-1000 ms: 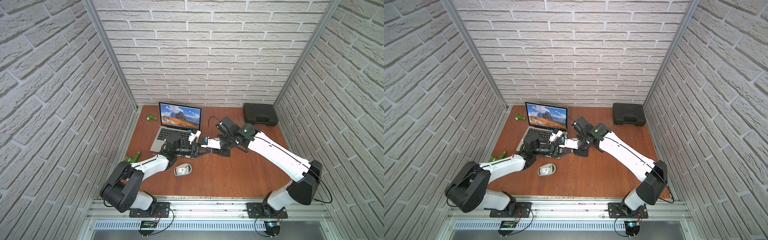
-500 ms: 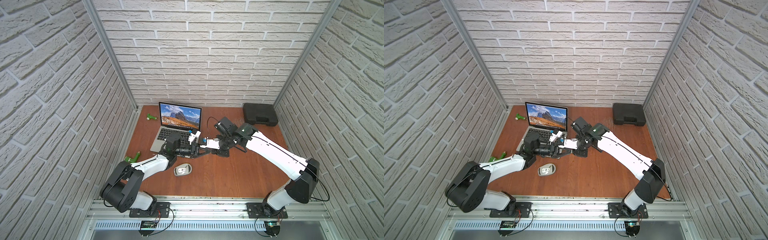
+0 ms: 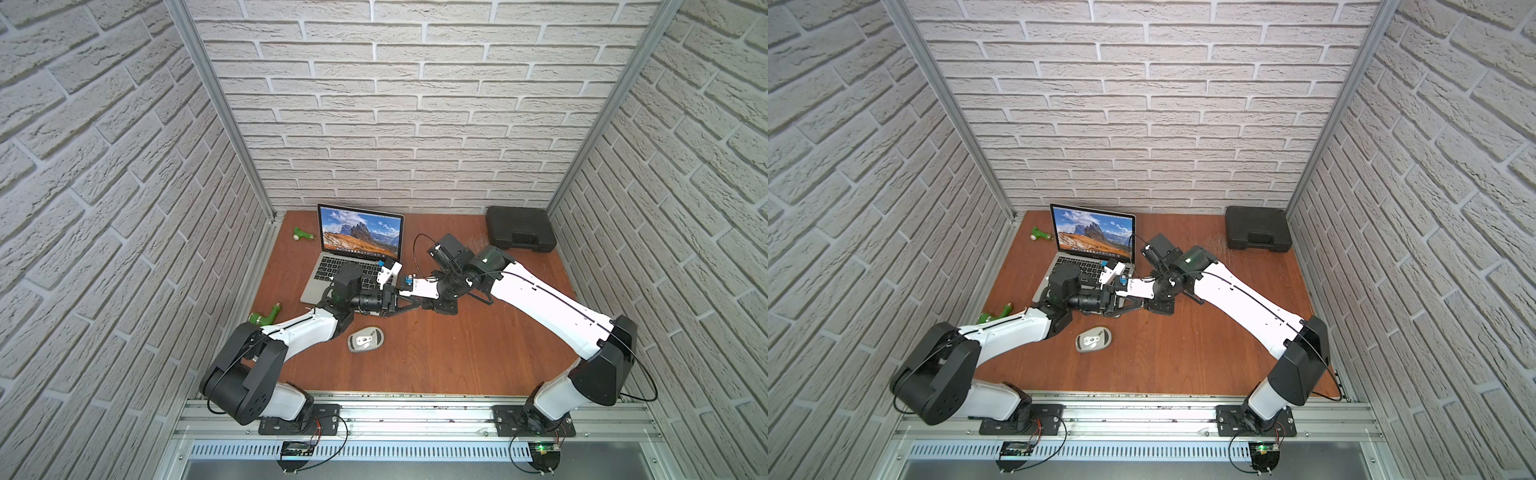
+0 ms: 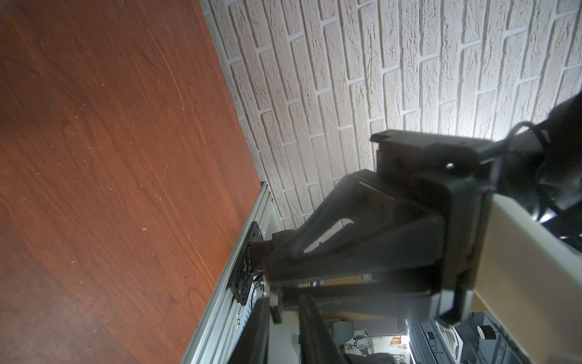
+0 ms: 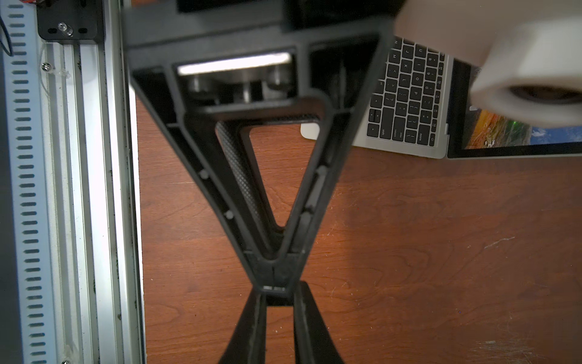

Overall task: Remove the wireless mouse receiver from the laptop
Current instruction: Take out the USB plug from the USB port.

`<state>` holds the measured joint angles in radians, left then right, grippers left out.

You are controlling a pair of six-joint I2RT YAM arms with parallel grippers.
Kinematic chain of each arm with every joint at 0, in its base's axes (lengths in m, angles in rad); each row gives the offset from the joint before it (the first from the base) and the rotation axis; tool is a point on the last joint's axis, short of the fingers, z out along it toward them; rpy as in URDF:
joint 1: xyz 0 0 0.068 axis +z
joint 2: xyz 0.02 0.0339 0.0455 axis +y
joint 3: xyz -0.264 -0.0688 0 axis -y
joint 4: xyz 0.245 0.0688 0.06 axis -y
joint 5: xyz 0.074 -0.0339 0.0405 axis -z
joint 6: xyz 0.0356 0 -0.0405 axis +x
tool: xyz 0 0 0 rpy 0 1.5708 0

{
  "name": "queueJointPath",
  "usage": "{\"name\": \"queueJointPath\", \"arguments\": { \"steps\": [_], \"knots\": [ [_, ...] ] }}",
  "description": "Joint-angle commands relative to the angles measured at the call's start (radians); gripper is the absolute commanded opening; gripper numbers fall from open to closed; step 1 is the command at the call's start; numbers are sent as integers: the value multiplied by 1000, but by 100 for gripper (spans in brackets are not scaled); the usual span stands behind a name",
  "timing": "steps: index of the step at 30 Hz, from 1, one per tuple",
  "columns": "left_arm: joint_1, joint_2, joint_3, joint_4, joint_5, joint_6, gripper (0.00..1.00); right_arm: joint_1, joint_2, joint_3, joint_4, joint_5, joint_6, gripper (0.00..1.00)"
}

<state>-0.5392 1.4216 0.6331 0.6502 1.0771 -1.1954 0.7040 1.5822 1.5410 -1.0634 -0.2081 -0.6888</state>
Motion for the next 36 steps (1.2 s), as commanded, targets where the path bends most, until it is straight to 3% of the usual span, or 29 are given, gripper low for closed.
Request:
{"name": "queueJointPath", "arguments": {
  "steps": [1, 24, 32, 35, 36],
  "knots": [
    [-6, -21, 30, 32, 5, 33, 21, 5, 6, 27, -5, -34, 5, 2],
    [5, -34, 34, 4, -5, 54, 11, 5, 6, 23, -7, -14, 2, 2],
    [14, -46, 28, 7, -9, 55, 0, 2, -8, 11, 12, 19, 26, 3],
    [20, -44, 27, 9, -13, 56, 0, -6, -52, -16, 51, 21, 38, 10],
    [22, -44, 27, 9, -15, 55, 0, -9, -66, -21, 57, 18, 40, 17]
  ]
}}
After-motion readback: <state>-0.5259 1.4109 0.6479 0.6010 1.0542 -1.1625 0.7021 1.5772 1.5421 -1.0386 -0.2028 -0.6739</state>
